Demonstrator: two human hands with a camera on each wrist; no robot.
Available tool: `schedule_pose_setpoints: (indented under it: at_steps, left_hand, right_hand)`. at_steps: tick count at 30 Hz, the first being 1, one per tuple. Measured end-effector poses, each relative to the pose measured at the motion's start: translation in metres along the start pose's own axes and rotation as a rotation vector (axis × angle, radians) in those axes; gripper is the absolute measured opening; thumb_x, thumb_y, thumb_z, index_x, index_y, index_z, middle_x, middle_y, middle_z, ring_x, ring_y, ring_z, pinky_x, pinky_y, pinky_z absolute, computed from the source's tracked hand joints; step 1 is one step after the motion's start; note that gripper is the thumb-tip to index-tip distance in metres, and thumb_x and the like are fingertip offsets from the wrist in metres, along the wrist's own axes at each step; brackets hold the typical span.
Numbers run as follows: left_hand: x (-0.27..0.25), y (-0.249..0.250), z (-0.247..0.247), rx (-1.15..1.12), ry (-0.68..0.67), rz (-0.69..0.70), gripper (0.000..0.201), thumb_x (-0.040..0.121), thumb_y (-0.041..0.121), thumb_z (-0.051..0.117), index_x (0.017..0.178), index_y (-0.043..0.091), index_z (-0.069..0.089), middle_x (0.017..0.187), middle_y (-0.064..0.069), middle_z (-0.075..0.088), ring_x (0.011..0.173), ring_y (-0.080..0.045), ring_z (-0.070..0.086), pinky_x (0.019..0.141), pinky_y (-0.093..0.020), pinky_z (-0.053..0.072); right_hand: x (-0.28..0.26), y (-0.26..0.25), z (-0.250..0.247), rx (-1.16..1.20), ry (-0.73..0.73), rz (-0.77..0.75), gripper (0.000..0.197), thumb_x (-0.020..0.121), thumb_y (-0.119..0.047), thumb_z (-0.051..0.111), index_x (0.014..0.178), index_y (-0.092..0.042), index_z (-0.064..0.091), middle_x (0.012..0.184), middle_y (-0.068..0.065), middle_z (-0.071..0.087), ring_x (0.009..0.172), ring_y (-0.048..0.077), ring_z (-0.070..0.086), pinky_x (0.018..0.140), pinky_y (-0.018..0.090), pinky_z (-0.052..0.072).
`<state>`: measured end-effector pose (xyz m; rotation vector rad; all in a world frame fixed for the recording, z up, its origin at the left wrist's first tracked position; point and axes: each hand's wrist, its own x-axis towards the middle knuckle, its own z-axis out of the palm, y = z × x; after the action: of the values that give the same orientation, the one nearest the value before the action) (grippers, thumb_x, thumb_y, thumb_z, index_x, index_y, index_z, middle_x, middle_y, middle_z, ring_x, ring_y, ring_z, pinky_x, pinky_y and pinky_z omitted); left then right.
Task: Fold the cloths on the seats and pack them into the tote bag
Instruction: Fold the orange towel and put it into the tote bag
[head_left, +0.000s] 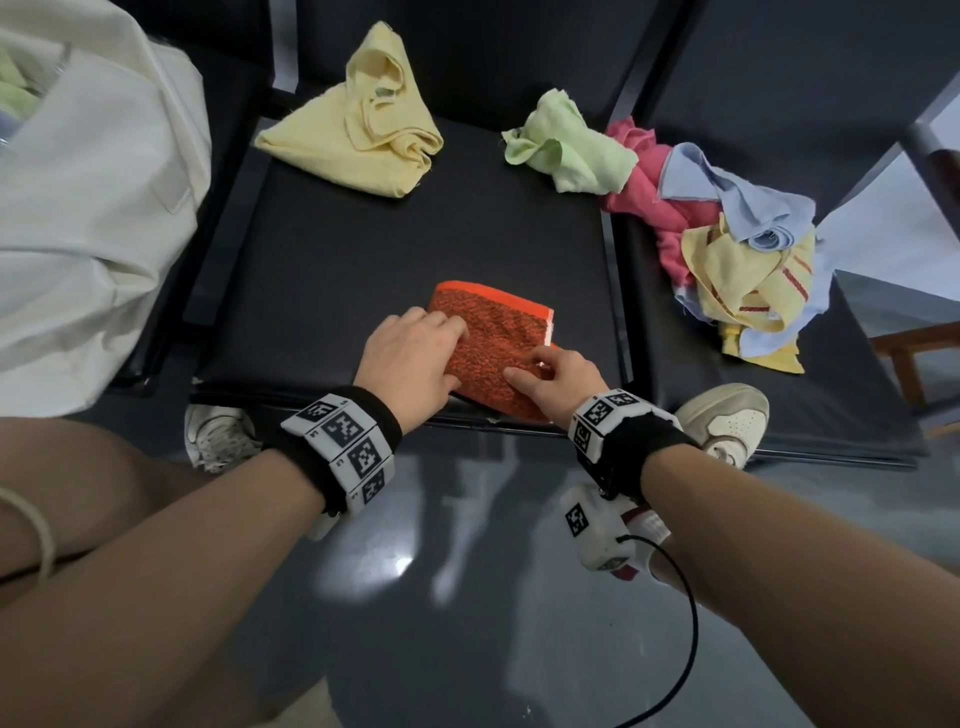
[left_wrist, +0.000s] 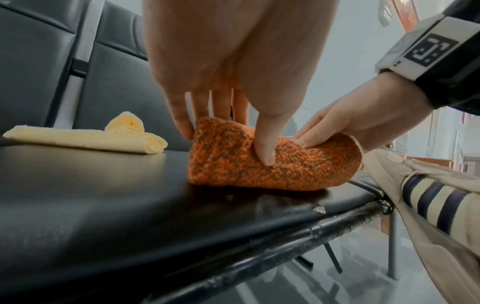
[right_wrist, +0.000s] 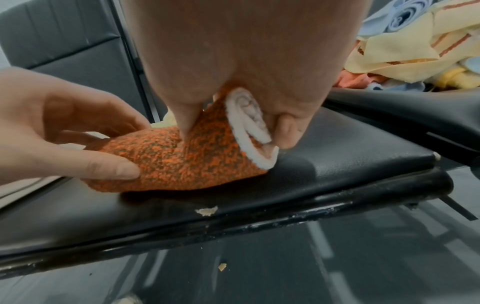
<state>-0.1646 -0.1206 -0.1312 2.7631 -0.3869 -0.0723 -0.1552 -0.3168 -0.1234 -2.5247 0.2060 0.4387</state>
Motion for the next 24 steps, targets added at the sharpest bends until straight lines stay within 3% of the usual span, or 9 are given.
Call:
schedule_pose_setpoints:
  at_steps: [3,7,9,13,15,18,21,24]
  left_hand:
    - [0.003,0.001,-0.002,-0.03,-0.023,-0.033,0.04,0.086,0.037,0.071,0.121,0.024,0.057,0.118,0.003,0.065,0.113,-0.022,0.055,0.097,-0.037,0.038]
    - [0.007,-0.002,-0.003,-0.024,-0.083,-0.067,0.04,0.092,0.045,0.062,0.127,0.028,0.059,0.124,0.002,0.065,0.118,-0.023,0.053,0.098,-0.039,0.036]
    - [0.009,-0.004,-0.005,-0.064,-0.112,-0.101,0.041,0.094,0.046,0.059,0.13,0.029,0.059,0.127,0.0,0.064,0.121,-0.025,0.053,0.1,-0.04,0.037]
    - [0.009,-0.006,-0.007,-0.128,-0.141,-0.152,0.041,0.096,0.047,0.055,0.132,0.028,0.059,0.127,-0.002,0.066,0.123,-0.026,0.055,0.102,-0.04,0.039]
    - [0.008,-0.006,-0.008,-0.146,-0.133,-0.161,0.041,0.095,0.048,0.056,0.13,0.028,0.06,0.124,-0.001,0.066,0.121,-0.025,0.057,0.1,-0.04,0.04]
    - [0.005,-0.006,-0.009,-0.216,-0.052,-0.171,0.038,0.088,0.048,0.067,0.119,0.026,0.059,0.118,0.003,0.064,0.113,-0.023,0.059,0.096,-0.039,0.041]
    - [0.003,-0.008,-0.009,-0.132,0.015,-0.11,0.04,0.083,0.05,0.07,0.112,0.025,0.06,0.118,0.003,0.055,0.116,-0.023,0.049,0.096,-0.041,0.037]
    - [0.002,-0.01,-0.013,-0.104,-0.053,-0.067,0.055,0.076,0.051,0.077,0.121,0.024,0.061,0.123,0.003,0.052,0.12,-0.021,0.046,0.099,-0.041,0.04]
  right_hand:
    - [-0.001,0.007,0.002,0.08,0.026,-0.024,0.026,0.082,-0.042,0.073,0.094,-0.023,0.06,0.084,-0.005,0.06,0.077,0.016,0.058,0.07,0.027,0.045]
    - [-0.002,0.015,0.001,0.234,-0.002,0.037,0.03,0.073,-0.047,0.08,0.086,-0.025,0.063,0.085,-0.002,0.07,0.08,0.019,0.068,0.079,0.035,0.057]
    - [-0.001,0.013,-0.004,0.282,-0.029,0.062,0.021,0.075,-0.038,0.08,0.085,-0.026,0.066,0.082,-0.003,0.069,0.077,0.015,0.067,0.075,0.029,0.055]
    - [0.0,0.008,-0.011,0.354,-0.079,0.088,0.014,0.082,-0.014,0.072,0.09,-0.024,0.067,0.07,-0.006,0.062,0.051,0.0,0.057,0.045,0.01,0.041]
    - [0.001,0.009,-0.008,0.355,-0.043,0.076,0.019,0.082,-0.015,0.072,0.097,-0.025,0.065,0.072,-0.004,0.063,0.051,0.001,0.06,0.05,0.014,0.046]
    - [0.003,0.013,0.002,0.291,0.033,0.047,0.021,0.079,-0.025,0.075,0.094,-0.031,0.062,0.079,0.0,0.066,0.072,0.021,0.067,0.07,0.034,0.058]
    - [0.006,0.014,0.007,0.23,0.057,0.045,0.017,0.082,-0.031,0.075,0.092,-0.029,0.062,0.081,0.004,0.063,0.071,0.02,0.061,0.07,0.034,0.054]
    - [0.008,0.011,0.005,0.218,0.065,0.069,0.012,0.086,-0.035,0.071,0.094,-0.03,0.064,0.083,0.002,0.062,0.076,0.019,0.06,0.071,0.03,0.051]
